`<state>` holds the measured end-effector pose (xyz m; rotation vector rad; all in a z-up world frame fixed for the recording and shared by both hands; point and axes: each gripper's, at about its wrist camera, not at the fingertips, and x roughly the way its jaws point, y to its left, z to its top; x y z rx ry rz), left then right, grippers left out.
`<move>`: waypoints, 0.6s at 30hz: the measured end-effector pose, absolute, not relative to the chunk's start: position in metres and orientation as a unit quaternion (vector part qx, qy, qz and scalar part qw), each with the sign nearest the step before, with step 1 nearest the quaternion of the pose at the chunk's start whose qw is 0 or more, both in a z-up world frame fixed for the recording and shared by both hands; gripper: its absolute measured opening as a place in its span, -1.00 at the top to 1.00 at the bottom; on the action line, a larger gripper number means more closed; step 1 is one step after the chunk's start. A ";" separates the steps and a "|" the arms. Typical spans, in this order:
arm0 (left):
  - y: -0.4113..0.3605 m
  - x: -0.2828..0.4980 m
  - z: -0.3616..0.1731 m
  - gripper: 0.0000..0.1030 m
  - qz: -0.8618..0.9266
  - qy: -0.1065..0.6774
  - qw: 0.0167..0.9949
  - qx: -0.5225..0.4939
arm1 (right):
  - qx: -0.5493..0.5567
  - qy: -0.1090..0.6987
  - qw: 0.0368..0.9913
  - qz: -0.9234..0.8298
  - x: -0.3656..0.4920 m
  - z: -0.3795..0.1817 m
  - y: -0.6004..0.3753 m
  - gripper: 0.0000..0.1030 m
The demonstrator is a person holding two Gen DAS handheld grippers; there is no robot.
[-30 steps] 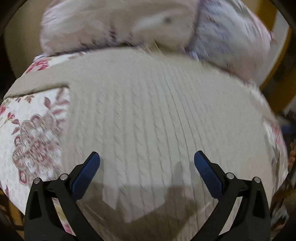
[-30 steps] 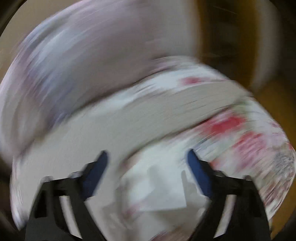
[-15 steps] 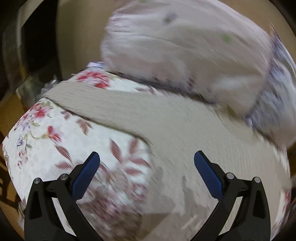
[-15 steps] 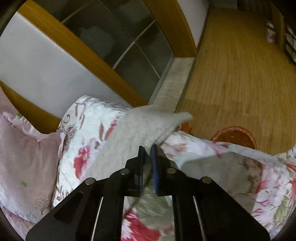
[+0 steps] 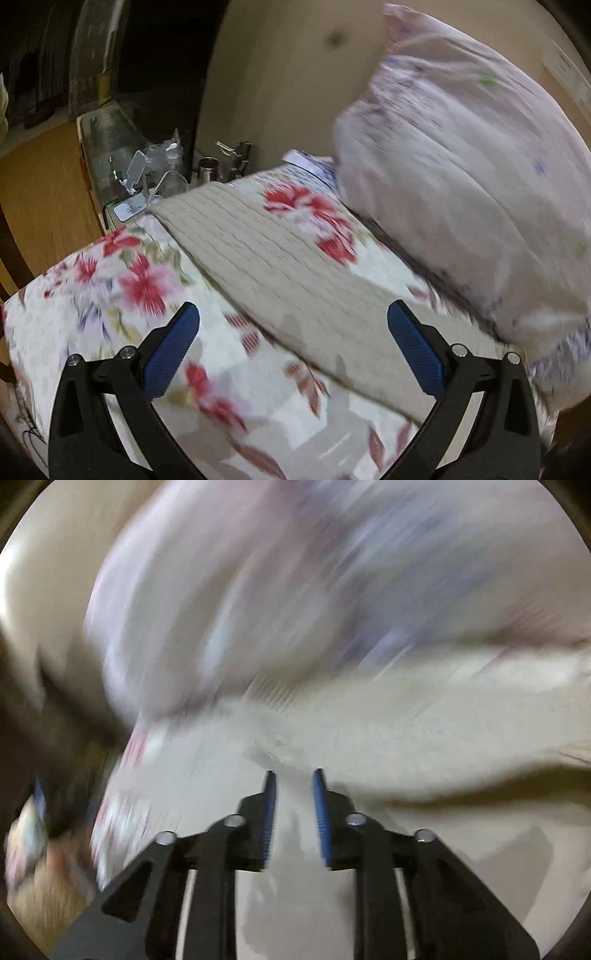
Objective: Fold small clothes
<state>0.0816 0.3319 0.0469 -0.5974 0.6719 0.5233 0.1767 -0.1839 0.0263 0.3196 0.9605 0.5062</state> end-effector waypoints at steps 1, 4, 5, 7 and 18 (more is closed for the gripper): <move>0.338 0.083 0.045 -0.96 0.253 0.323 0.865 -0.289 | 0.152 0.463 0.837 0.249 0.168 0.022 -0.173 0.50; 0.365 0.092 0.034 -0.96 0.248 0.344 0.847 -0.320 | 0.129 0.467 0.844 0.230 0.145 0.020 -0.170 0.06; 0.377 0.095 0.029 -0.96 0.245 0.353 0.838 -0.337 | 0.123 0.468 0.849 0.213 0.144 0.020 -0.178 -0.03; 0.398 0.097 0.020 -0.90 0.243 0.352 0.819 -0.381 | 0.130 0.476 0.853 0.168 0.149 0.018 -0.205 -0.03; 0.457 0.089 0.011 0.10 0.286 0.285 0.766 -0.501 | 0.147 0.491 0.854 0.089 0.130 0.010 -0.254 -0.19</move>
